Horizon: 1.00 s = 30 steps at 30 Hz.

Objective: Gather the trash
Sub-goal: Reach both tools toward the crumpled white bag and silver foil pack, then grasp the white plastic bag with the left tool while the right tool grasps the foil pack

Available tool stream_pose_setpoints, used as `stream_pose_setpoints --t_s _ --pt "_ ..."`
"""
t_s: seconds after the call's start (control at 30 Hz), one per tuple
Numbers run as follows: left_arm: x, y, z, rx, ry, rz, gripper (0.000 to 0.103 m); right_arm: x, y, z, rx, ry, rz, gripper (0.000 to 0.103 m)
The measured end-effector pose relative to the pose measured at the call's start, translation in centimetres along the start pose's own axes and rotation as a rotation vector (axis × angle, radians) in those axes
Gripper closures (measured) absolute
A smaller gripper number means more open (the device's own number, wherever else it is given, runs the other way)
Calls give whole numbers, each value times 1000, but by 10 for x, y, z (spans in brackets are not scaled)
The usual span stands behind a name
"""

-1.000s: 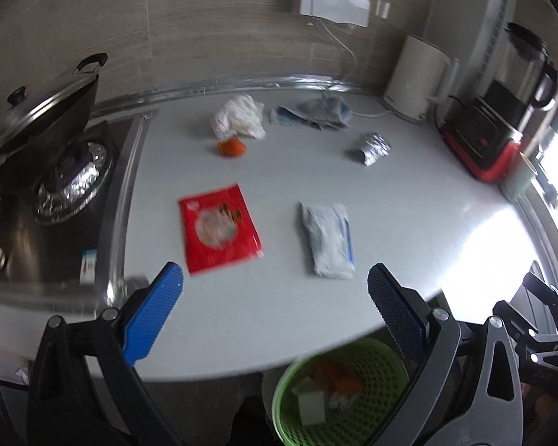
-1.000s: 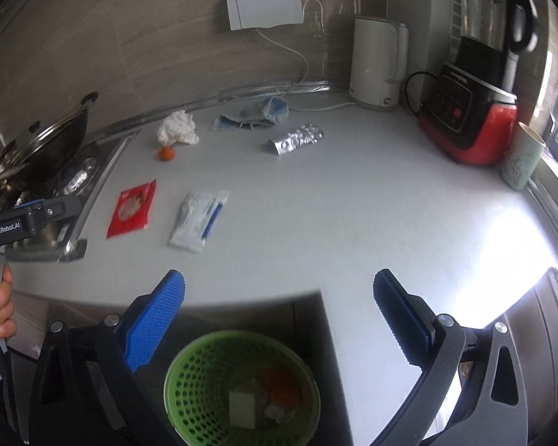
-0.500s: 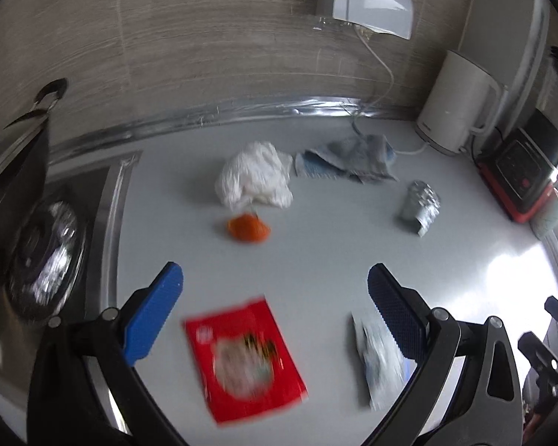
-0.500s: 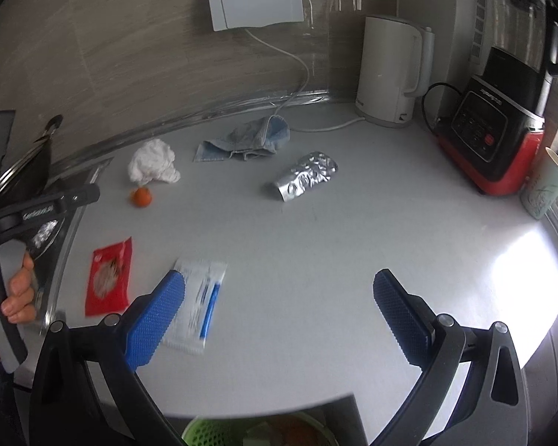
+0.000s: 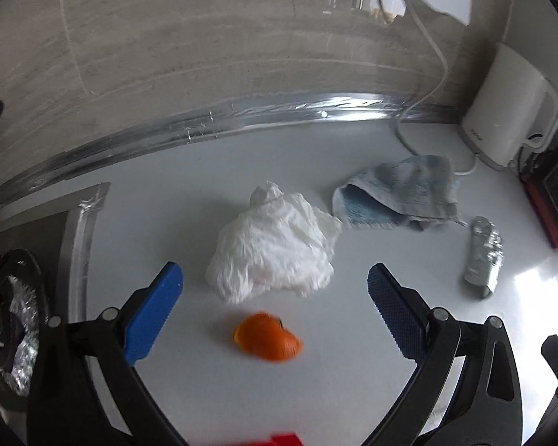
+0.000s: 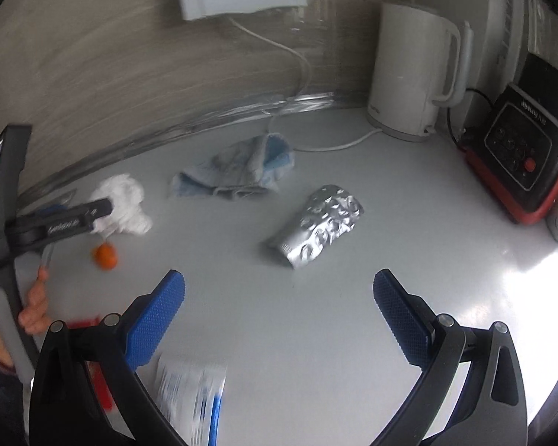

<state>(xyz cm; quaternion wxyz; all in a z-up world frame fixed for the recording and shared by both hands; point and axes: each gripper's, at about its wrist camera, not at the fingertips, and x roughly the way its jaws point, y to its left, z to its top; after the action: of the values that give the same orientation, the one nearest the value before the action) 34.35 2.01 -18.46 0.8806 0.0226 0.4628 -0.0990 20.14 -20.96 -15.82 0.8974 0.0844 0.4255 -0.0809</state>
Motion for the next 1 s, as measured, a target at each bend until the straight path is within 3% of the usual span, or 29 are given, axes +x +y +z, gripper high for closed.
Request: stream_pose_setpoints --t_s 0.27,0.33,0.67,0.87,1.0 --pt "42 -3 16 29 47 13 8 56 -18 17 164 36 -67 2" --pt "49 -3 19 35 56 -3 14 66 -20 20 182 45 -77 2" --pt "64 -2 22 68 80 -20 70 116 -26 28 248 86 -171 2" --pt "60 -4 28 81 60 -29 79 134 -23 27 257 107 -228 4" --pt "55 -3 31 86 42 -37 81 145 -21 25 249 128 -236 20"
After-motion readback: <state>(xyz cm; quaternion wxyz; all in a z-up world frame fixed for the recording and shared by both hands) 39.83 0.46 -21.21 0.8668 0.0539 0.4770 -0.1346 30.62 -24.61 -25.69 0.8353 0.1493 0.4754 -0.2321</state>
